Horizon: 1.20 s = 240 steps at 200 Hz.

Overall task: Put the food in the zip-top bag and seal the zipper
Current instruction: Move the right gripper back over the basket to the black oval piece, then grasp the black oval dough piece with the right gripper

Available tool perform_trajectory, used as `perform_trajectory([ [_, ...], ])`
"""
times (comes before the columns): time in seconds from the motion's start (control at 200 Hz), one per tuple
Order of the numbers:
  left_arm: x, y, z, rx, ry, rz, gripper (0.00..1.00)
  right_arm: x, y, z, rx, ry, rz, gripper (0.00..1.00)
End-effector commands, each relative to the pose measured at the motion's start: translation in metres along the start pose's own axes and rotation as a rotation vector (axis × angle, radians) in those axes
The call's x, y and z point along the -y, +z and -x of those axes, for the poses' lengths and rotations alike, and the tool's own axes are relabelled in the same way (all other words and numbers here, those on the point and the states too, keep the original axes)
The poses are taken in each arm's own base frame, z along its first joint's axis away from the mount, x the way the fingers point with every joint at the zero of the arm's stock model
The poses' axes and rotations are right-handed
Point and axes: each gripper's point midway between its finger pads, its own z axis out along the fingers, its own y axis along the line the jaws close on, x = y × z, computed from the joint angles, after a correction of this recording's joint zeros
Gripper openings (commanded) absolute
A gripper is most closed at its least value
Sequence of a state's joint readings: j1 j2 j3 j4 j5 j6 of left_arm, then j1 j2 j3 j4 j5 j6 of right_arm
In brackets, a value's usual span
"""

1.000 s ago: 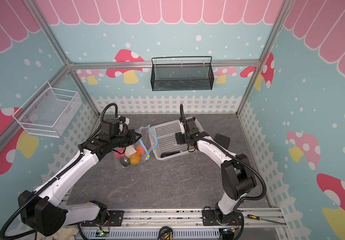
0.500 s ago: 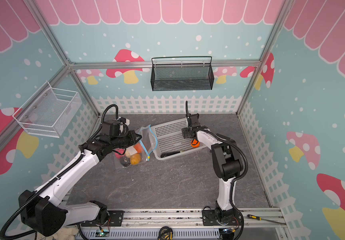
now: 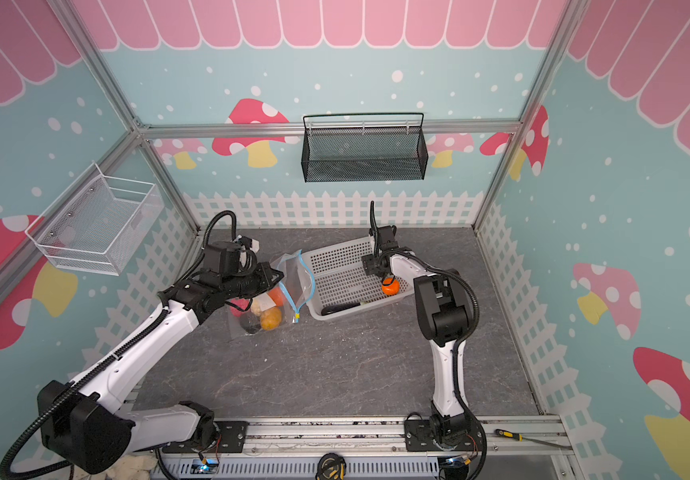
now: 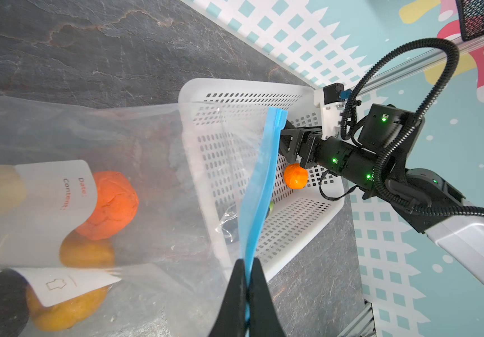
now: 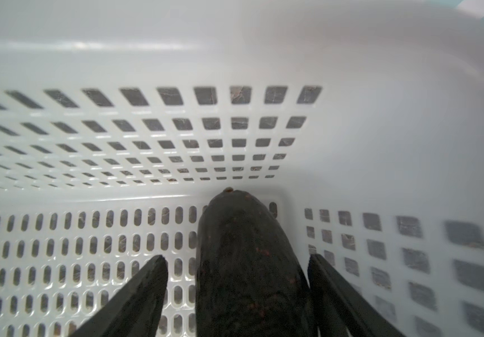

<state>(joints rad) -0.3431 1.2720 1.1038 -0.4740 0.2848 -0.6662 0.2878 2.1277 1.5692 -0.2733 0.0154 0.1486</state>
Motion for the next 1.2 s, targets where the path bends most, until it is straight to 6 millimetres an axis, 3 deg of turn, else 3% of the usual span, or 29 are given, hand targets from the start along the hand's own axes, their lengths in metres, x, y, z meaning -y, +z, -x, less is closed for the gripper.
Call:
perform_trajectory([
  [0.0,0.003,-0.003,-0.001,0.010,0.001,-0.008,0.00,-0.004,0.005,-0.005,-0.024,-0.005,0.040,0.75],
  [0.63,0.007,-0.002,0.000,0.011,0.003,-0.016,0.00,-0.016,0.012,-0.013,-0.048,0.020,0.104,0.60],
  [1.196,0.005,-0.003,0.000,0.015,0.002,-0.007,0.00,-0.029,-0.007,-0.007,-0.028,0.065,0.202,0.55],
])
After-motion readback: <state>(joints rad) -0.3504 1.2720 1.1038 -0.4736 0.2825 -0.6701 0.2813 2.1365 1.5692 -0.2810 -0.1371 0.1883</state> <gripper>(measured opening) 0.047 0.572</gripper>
